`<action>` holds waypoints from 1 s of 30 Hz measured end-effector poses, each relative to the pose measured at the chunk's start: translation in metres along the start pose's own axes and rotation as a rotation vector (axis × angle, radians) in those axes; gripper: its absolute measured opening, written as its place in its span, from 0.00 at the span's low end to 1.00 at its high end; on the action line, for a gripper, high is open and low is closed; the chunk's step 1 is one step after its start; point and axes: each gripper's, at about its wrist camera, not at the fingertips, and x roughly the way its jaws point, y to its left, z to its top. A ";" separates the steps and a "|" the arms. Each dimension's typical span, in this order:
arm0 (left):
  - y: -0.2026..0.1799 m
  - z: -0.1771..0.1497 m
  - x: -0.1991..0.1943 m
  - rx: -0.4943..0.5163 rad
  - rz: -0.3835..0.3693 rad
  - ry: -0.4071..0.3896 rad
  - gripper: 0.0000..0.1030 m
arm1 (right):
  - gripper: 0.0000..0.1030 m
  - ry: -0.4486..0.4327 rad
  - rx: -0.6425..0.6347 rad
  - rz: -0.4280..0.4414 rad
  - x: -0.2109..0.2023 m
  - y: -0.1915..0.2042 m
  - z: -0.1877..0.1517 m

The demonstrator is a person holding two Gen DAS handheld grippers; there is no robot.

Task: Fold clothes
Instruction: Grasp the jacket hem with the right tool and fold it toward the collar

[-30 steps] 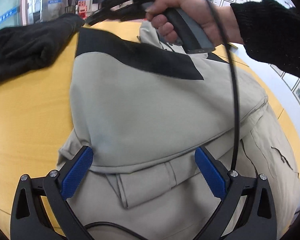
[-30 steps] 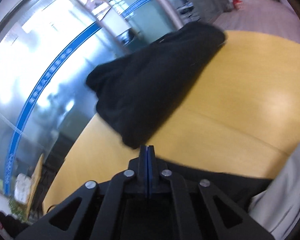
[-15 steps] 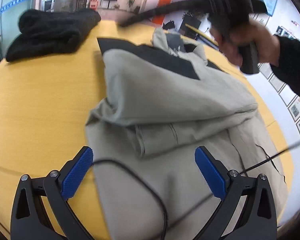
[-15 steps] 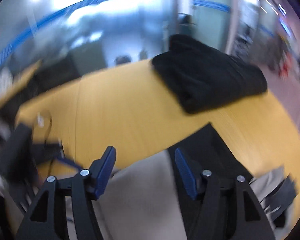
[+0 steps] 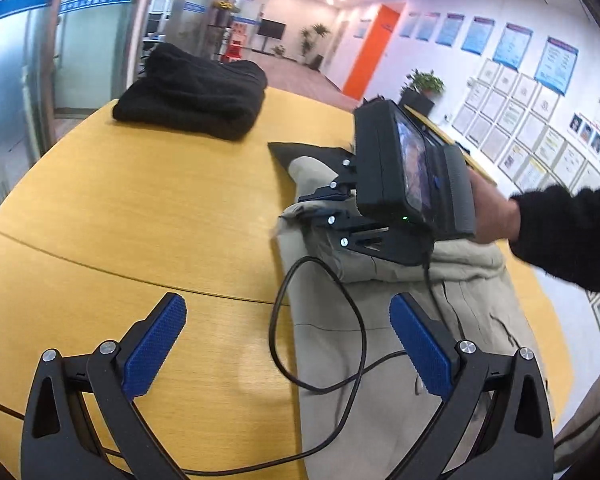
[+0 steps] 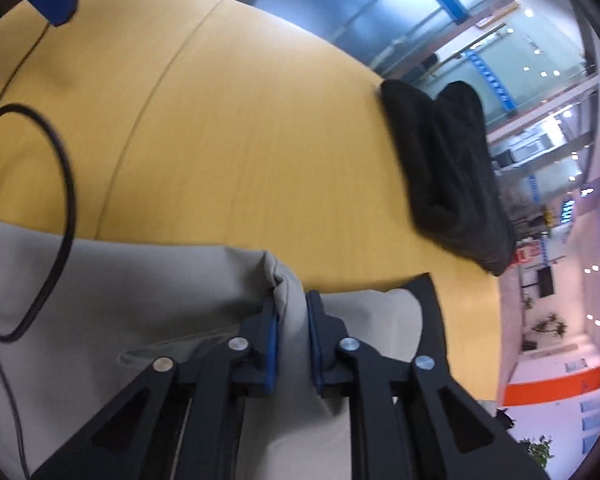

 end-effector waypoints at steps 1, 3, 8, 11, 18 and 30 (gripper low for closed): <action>0.000 -0.001 -0.001 0.000 -0.001 -0.005 1.00 | 0.07 -0.024 0.034 -0.022 -0.004 -0.001 0.003; -0.002 -0.002 -0.004 0.007 -0.004 -0.024 1.00 | 0.06 -0.117 0.115 -0.058 -0.023 -0.007 0.008; -0.006 0.004 -0.006 0.026 -0.030 -0.066 1.00 | 0.07 -0.145 0.257 -0.005 -0.010 -0.002 0.013; -0.012 0.013 -0.002 0.054 -0.041 -0.074 1.00 | 0.20 -0.158 0.327 0.038 -0.010 -0.007 0.009; -0.053 0.054 0.031 0.212 -0.128 -0.115 1.00 | 0.75 -0.273 0.603 0.037 -0.070 -0.049 -0.066; -0.104 0.031 0.188 0.396 -0.051 0.217 0.99 | 0.73 0.056 1.275 -0.045 -0.117 -0.060 -0.396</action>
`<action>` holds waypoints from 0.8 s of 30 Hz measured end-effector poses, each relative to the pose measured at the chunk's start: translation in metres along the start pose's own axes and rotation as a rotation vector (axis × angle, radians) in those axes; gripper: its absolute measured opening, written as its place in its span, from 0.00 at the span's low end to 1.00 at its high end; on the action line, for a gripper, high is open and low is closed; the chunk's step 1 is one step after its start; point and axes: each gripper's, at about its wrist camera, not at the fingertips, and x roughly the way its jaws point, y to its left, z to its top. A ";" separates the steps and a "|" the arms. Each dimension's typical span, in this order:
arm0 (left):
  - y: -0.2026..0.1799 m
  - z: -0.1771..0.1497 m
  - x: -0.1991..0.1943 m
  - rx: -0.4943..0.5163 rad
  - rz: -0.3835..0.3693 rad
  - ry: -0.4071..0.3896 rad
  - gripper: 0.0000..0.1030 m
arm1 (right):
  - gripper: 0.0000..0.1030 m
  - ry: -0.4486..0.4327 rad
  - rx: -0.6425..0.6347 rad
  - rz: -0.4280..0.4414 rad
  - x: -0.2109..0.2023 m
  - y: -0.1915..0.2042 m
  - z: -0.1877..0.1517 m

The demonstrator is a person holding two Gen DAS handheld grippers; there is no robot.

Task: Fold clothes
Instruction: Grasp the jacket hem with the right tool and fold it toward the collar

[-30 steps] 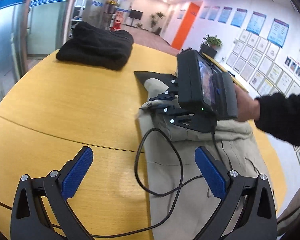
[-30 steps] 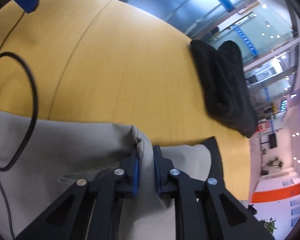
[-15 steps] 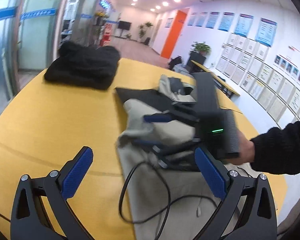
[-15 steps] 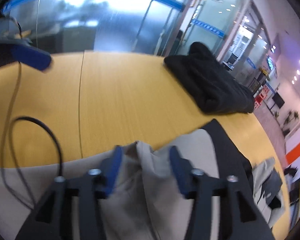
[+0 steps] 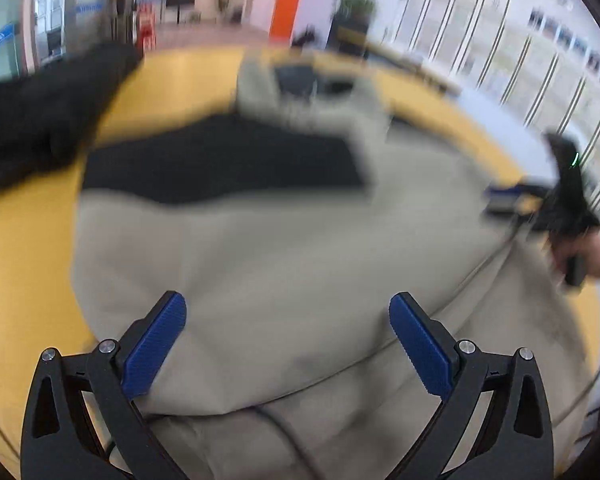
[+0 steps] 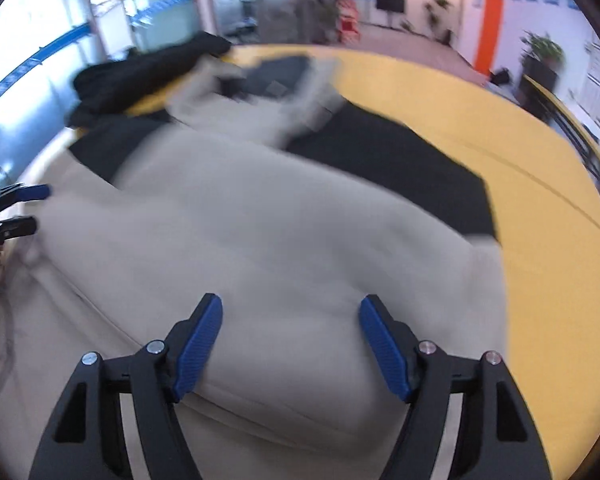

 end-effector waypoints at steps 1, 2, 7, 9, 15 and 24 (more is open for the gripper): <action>-0.004 -0.008 0.002 0.037 0.023 0.007 0.99 | 0.70 -0.009 0.021 -0.006 -0.003 -0.017 -0.014; -0.009 -0.012 0.004 0.066 0.047 0.019 0.99 | 0.60 -0.035 0.047 0.018 -0.007 -0.026 -0.018; -0.013 -0.011 -0.002 0.062 0.058 0.073 1.00 | 0.58 -0.076 0.132 -0.055 -0.019 -0.054 -0.027; -0.012 -0.014 -0.002 0.050 0.064 0.110 0.99 | 0.58 -0.101 0.155 -0.044 -0.033 -0.056 -0.028; -0.026 -0.018 -0.011 0.076 0.138 0.141 1.00 | 0.68 -0.191 -0.010 0.064 -0.052 -0.014 -0.025; -0.049 -0.030 -0.012 0.111 0.186 0.109 1.00 | 0.69 -0.078 0.142 0.102 -0.019 -0.023 -0.034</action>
